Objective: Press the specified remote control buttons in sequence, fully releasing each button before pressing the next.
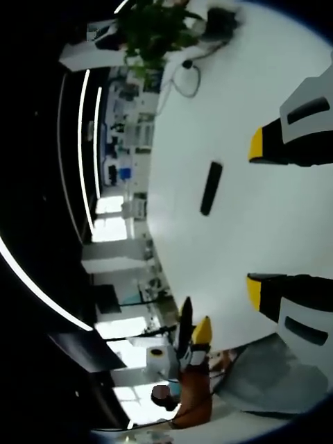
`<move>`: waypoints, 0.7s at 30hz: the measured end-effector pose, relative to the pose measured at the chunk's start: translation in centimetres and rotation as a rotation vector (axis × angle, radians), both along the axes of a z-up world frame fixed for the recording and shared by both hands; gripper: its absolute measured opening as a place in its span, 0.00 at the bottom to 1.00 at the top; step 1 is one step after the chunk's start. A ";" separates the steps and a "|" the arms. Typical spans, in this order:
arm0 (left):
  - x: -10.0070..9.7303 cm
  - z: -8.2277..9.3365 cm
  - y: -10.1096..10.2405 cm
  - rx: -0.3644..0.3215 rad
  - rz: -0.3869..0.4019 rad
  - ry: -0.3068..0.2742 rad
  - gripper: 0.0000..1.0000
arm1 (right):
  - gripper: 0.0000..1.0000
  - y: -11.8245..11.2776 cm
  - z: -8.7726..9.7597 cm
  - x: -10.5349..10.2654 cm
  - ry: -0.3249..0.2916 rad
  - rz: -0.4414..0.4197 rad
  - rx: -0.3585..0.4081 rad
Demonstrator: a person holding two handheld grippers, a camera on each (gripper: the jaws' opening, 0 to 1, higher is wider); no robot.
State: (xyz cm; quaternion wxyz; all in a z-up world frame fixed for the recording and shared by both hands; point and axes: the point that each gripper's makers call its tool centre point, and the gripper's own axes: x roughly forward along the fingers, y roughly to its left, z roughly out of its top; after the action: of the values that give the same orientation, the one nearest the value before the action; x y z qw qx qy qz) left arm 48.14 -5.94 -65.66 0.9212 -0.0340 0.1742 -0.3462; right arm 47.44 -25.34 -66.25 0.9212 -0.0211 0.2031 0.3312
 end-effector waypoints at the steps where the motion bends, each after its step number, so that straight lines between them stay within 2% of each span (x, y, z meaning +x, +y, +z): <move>1: 0.2 0.0 0.0 0.002 -0.001 -0.002 0.74 | 0.62 0.0 -0.1 0.2 0.000 0.002 -0.005; 14: 1.9 -0.4 -0.1 0.014 -0.023 0.001 0.74 | 0.62 0.3 -0.3 1.9 -0.006 0.010 -0.017; 21: 2.8 -0.7 -0.3 0.030 -0.042 0.002 0.74 | 0.62 0.6 -0.5 2.8 -0.010 0.035 -0.049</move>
State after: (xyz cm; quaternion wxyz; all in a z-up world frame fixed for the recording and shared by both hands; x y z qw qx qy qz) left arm 50.97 -6.27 -66.38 0.9140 -0.0168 0.1812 -0.3627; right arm 50.23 -24.75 -66.77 0.9154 -0.0490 0.2062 0.3421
